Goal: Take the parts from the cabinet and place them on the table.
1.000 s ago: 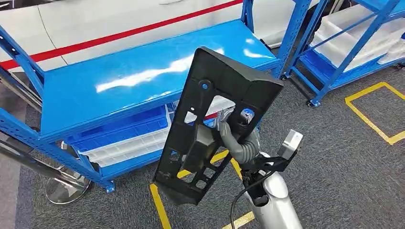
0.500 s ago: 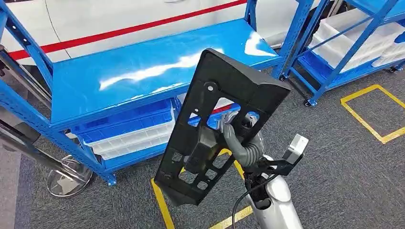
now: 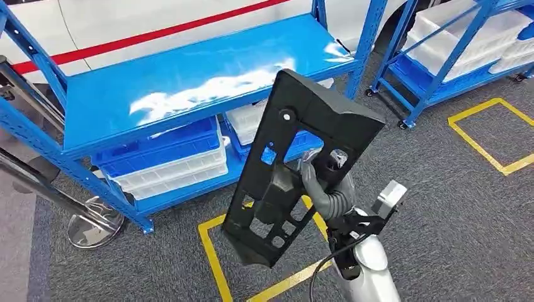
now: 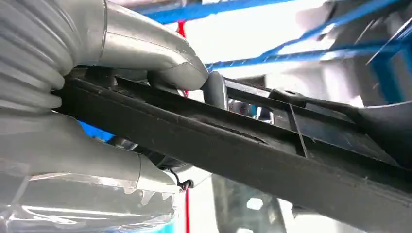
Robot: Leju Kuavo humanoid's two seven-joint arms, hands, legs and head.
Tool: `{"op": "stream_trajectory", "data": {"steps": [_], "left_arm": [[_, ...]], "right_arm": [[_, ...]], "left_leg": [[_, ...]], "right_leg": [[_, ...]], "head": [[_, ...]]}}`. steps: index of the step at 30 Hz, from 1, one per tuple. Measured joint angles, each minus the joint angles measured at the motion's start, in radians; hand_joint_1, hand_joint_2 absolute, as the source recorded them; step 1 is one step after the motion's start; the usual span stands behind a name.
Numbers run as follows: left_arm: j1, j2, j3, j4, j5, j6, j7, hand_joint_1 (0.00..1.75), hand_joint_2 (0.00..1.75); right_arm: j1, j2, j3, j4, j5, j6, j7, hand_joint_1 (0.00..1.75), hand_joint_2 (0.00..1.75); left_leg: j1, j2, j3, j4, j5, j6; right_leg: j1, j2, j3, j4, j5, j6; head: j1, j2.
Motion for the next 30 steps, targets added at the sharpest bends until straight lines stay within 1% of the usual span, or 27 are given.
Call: {"op": "stream_trajectory", "data": {"steps": [1, 2, 3, 4, 6, 7, 8, 9, 10, 11, 12, 13, 14, 15, 16, 17, 18, 19, 21, 22, 23, 24, 25, 27, 28, 29, 30], "left_arm": [[0.001, 0.0, 0.0, 0.0, -0.001, 0.0, 0.002, 0.0, 1.75], [0.002, 0.0, 0.0, 0.0, -0.002, 0.0, 0.004, 0.0, 1.75], [0.005, 0.003, 0.0, 0.0, -0.003, 0.0, 0.006, 0.0, 1.75], [0.006, 0.004, 0.0, 0.0, -0.005, 0.0, 0.006, 0.0, 1.75], [0.006, 0.004, 0.0, 0.0, -0.012, 0.0, 0.007, 0.0, 1.75], [0.007, 0.004, 0.0, 0.0, -0.014, 0.0, 0.008, 0.0, 1.75], [0.009, 0.004, 0.0, 0.0, -0.015, 0.0, 0.008, 0.0, 1.75], [0.009, 0.004, 0.0, 0.0, -0.019, 0.0, 0.009, 0.0, 1.75], [0.007, 0.004, -0.001, 0.0, -0.022, 0.0, 0.008, 0.0, 1.75], [0.006, 0.004, -0.002, 0.0, -0.022, 0.0, 0.008, 0.0, 1.75], [0.007, 0.004, -0.003, 0.0, -0.025, 0.0, 0.007, 0.0, 1.75], [0.008, 0.004, -0.004, 0.0, -0.027, -0.001, 0.005, 0.0, 1.75], [0.008, 0.004, -0.005, 0.0, -0.032, -0.002, 0.003, 0.0, 1.75], [0.008, 0.004, -0.007, 0.0, -0.033, -0.002, 0.0, 0.0, 1.75], [0.008, 0.004, -0.009, 0.0, -0.038, -0.003, -0.002, 0.0, 1.75], [0.008, 0.004, -0.01, 0.0, -0.041, -0.004, -0.004, 0.0, 1.75], [0.006, 0.005, -0.012, 0.0, -0.043, -0.004, -0.007, 0.0, 1.75], [0.006, 0.006, -0.013, 0.0, -0.044, -0.004, -0.008, 0.0, 1.75], [0.006, 0.006, -0.013, 0.0, -0.047, -0.005, -0.009, 0.0, 1.75], [0.007, 0.006, -0.013, 0.0, -0.051, -0.006, -0.009, 0.0, 1.75], [0.008, 0.006, -0.014, 0.0, -0.055, -0.007, -0.009, 0.0, 1.75], [0.008, 0.006, -0.014, 0.0, -0.056, -0.009, -0.008, 0.0, 1.75], [0.007, 0.006, -0.014, 0.0, -0.058, -0.01, -0.008, 0.0, 1.75], [0.003, 0.008, -0.015, 0.0, -0.063, -0.014, -0.009, 0.0, 1.75], [0.001, 0.008, -0.015, 0.0, -0.064, -0.015, -0.01, 0.0, 1.75], [0.001, 0.008, -0.015, 0.0, -0.065, -0.018, -0.01, 0.0, 1.75], [0.002, 0.008, -0.015, 0.0, -0.066, -0.019, -0.01, 0.0, 1.75]], "right_arm": [[0.006, 0.0, -0.011, 0.005, 0.011, -0.017, 0.001, 1.66, 1.75], [0.01, 0.0, -0.021, 0.009, 0.019, -0.029, 0.001, 1.66, 1.75], [0.016, 0.0, -0.032, 0.017, 0.027, -0.04, 0.0, 1.66, 1.75], [0.02, 0.0, -0.045, 0.027, 0.028, -0.048, -0.001, 1.66, 1.75], [0.031, 0.0, -0.066, 0.054, 0.028, -0.054, -0.006, 1.66, 1.75], [0.038, 0.0, -0.077, 0.069, 0.026, -0.054, -0.008, 1.66, 1.75], [0.044, 0.0, -0.085, 0.08, 0.023, -0.053, -0.011, 1.66, 1.75], [0.048, -0.002, -0.097, 0.094, 0.02, -0.052, -0.017, 1.66, 1.75], [0.049, -0.003, -0.106, 0.106, 0.018, -0.05, -0.021, 1.66, 1.75], [0.051, -0.004, -0.111, 0.114, 0.017, -0.048, -0.023, 1.66, 1.75], [0.056, -0.007, -0.119, 0.128, 0.015, -0.044, -0.027, 1.66, 1.75], [0.062, -0.009, -0.123, 0.135, 0.013, -0.039, -0.031, 1.66, 1.75], [0.07, -0.01, -0.126, 0.142, 0.005, -0.029, -0.039, 1.66, 1.75], [0.078, -0.013, -0.127, 0.146, -0.004, -0.014, -0.045, 1.66, 1.75], [0.084, -0.014, -0.127, 0.146, -0.02, 0.015, -0.053, 1.66, 1.75], [0.09, -0.015, -0.127, 0.143, -0.034, 0.046, -0.061, 1.66, 1.75], [0.094, -0.015, -0.126, 0.136, -0.045, 0.072, -0.064, 1.66, 1.75], [0.095, -0.015, -0.124, 0.131, -0.05, 0.084, -0.066, 1.66, 1.75], [0.105, -0.015, -0.123, 0.125, -0.06, 0.102, -0.072, 1.66, 1.75], [0.111, -0.017, -0.123, 0.121, -0.076, 0.138, -0.076, 1.66, 1.75], [0.119, -0.019, -0.12, 0.11, -0.089, 0.183, -0.081, 1.66, 1.75], [0.124, -0.02, -0.113, 0.09, -0.097, 0.23, -0.084, 1.66, 1.75], [0.129, -0.02, -0.101, 0.067, -0.103, 0.268, -0.088, 1.66, 1.75], [0.139, -0.02, -0.078, 0.024, -0.113, 0.317, -0.091, 1.66, 1.75], [0.145, -0.02, -0.069, 0.008, -0.117, 0.33, -0.091, 1.66, 1.75], [0.151, -0.02, -0.061, -0.012, -0.12, 0.342, -0.091, 1.66, 1.75], [0.156, -0.02, -0.053, -0.029, -0.121, 0.349, -0.091, 1.66, 1.75]], "left_leg": [[-0.003, 0.0, 0.052, -0.075, 0.04, 0.007], [-0.008, -0.001, 0.109, -0.163, 0.067, 0.019], [-0.013, -0.003, 0.157, -0.252, 0.049, 0.034], [-0.014, -0.002, 0.181, -0.292, 0.043, 0.034], [-0.022, -0.003, 0.173, -0.3, 0.049, 0.037], [-0.023, -0.003, 0.168, -0.304, 0.056, 0.039], [-0.007, -0.001, 0.168, -0.324, 0.076, 0.043], [-0.01, 0.002, 0.162, -0.328, 0.088, 0.043], [-0.01, 0.004, 0.15, -0.327, 0.097, 0.053], [-0.01, 0.004, 0.14, -0.326, 0.105, 0.053], [-0.011, 0.005, 0.126, -0.324, 0.114, 0.053], [-0.011, 0.005, 0.114, -0.321, 0.121, 0.052], [-0.01, 0.006, 0.101, -0.316, 0.127, 0.051], [-0.008, 0.005, 0.086, -0.308, 0.133, 0.047], [-0.005, 0.005, 0.073, -0.299, 0.135, 0.043], [-0.003, 0.005, 0.062, -0.288, 0.136, 0.041], [-0.004, 0.005, 0.051, -0.274, 0.137, 0.036], [-0.007, 0.003, 0.04, -0.264, 0.138, 0.029], [-0.008, 0.003, 0.036, -0.263, 0.149, 0.016], [-0.006, 0.003, 0.032, -0.265, 0.155, 0.008], [-0.004, 0.001, 0.027, -0.264, 0.156, 0.001], [-0.002, 0.0, 0.02, -0.25, 0.134, -0.005], [-0.001, 0.0, 0.004, -0.205, 0.082, -0.008], [-0.002, 0.0, -0.034, -0.065, -0.015, -0.012], [-0.002, 0.0, -0.046, -0.001, -0.042, -0.012], [-0.002, 0.0, -0.041, 0.025, -0.041, -0.01], [-0.002, 0.0, -0.018, 0.008, -0.019, -0.007]], "right_leg": [[0.003, 0.002, -0.008, 0.001, 0.007, 0.001], [0.005, 0.004, -0.013, 0.001, 0.013, 0.001], [0.005, 0.004, -0.018, 0.001, 0.021, 0.004], [0.006, 0.004, -0.023, 0.001, 0.028, 0.011], [-0.002, 0.0, -0.029, -0.006, 0.047, 0.026], [-0.001, -0.001, -0.029, -0.01, 0.056, 0.03], [0.003, 0.0, -0.034, -0.007, 0.052, 0.038], [-0.001, 0.005, -0.04, 0.01, 0.017, 0.045], [-0.003, 0.005, -0.057, 0.057, -0.039, 0.049], [-0.006, 0.005, -0.074, 0.116, -0.087, 0.053], [-0.009, 0.005, -0.098, 0.204, -0.136, 0.059], [-0.011, 0.005, -0.111, 0.26, -0.15, 0.064], [-0.015, 0.005, -0.108, 0.285, -0.135, 0.068], [-0.02, 0.005, -0.079, 0.26, -0.099, 0.072], [-0.024, 0.004, -0.031, 0.196, -0.064, 0.075], [-0.028, 0.004, 0.024, 0.117, -0.043, 0.079], [-0.033, 0.003, 0.078, 0.026, -0.065, 0.083], [-0.019, 0.007, 0.094, -0.001, -0.077, 0.072], [-0.021, 0.01, 0.083, 0.002, -0.071, 0.051], [-0.017, 0.01, 0.077, 0.005, -0.066, 0.043], [-0.02, 0.009, 0.072, -0.002, -0.057, 0.029], [-0.021, 0.006, 0.066, -0.003, -0.05, 0.018], [-0.021, 0.006, 0.057, -0.003, -0.043, 0.008], [-0.017, 0.006, 0.042, -0.003, -0.031, 0.004], [-0.013, 0.005, 0.033, -0.002, -0.025, 0.002], [-0.01, 0.004, 0.025, -0.002, -0.019, 0.002], [-0.008, 0.005, 0.018, -0.001, -0.014, 0.002]], "head": [[0.0, 0.0], [0.0, 0.0], [0.0, 0.0], [0.001, 0.0], [0.0, 0.0], [0.0, 0.0], [0.002, 0.0], [0.001, 0.0], [0.004, 0.0], [0.004, 0.0], [0.004, 0.0], [0.004, 0.0], [0.004, 0.0], [0.004, 0.0], [0.004, 0.0], [0.004, 0.0], [0.004, 0.0], [0.004, 0.0], [0.001, 0.0], [0.0, 0.0], [0.001, 0.0], [0.0, 0.0], [-0.002, 0.0], [-0.002, 0.0], [-0.002, 0.0], [-0.002, 0.0], [-0.002, 0.0]]}}
